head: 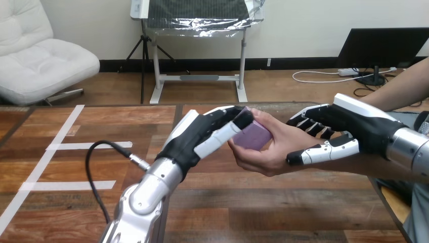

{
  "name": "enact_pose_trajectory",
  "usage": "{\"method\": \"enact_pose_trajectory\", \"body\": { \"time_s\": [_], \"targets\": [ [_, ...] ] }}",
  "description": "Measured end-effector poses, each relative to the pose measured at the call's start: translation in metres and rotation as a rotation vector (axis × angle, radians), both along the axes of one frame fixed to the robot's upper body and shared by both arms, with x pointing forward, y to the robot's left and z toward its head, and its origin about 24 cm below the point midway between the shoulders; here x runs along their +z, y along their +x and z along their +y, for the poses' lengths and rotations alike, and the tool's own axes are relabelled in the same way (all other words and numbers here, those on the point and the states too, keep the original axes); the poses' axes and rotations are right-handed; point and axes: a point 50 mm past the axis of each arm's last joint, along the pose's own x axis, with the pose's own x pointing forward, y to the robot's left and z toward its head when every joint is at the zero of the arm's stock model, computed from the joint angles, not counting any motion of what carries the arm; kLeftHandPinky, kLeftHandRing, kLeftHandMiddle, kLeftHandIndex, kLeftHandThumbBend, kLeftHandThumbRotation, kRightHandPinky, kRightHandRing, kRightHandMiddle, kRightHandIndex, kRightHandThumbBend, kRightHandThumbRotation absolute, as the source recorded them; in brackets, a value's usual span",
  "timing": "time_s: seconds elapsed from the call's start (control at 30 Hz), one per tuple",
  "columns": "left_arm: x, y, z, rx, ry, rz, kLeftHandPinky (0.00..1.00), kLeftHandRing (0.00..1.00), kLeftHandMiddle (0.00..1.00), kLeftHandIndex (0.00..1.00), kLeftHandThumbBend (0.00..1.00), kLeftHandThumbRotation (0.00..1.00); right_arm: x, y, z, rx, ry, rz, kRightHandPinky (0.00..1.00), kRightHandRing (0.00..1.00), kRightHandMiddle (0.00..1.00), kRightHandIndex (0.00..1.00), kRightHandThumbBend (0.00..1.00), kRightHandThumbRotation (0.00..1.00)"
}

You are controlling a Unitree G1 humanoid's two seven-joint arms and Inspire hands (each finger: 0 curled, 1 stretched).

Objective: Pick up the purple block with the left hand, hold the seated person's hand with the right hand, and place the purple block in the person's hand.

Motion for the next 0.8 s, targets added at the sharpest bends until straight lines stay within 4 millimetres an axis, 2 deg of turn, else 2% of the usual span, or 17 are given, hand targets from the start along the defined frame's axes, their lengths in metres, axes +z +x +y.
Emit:
{"method": "enact_pose_trajectory", "body": {
  "time_s": [0.3,0.6,0.8],
  "targets": [
    [-0.006,-0.006,0.008,0.049,-0.008,0.004,0.96,0.92,0.88,0.85,1.0,1.0,-0.002,-0.002,0.0,0.01,0.007,-0.012,0.58,0.67,0.72,0.75,0.87,0.56],
    [-0.014,-0.012,0.018,0.102,-0.008,0.008,0.99,0.91,0.86,0.83,0.88,1.0,-0.003,-0.005,-0.001,0.004,0.022,-0.018,0.6,0.69,0.73,0.75,0.87,0.54],
    [-0.018,-0.019,0.024,0.133,-0.013,-0.011,0.95,0.88,0.84,0.82,0.8,1.0,-0.005,-0.008,-0.003,-0.011,0.056,-0.035,0.6,0.69,0.72,0.75,0.88,0.55]
  ]
}}
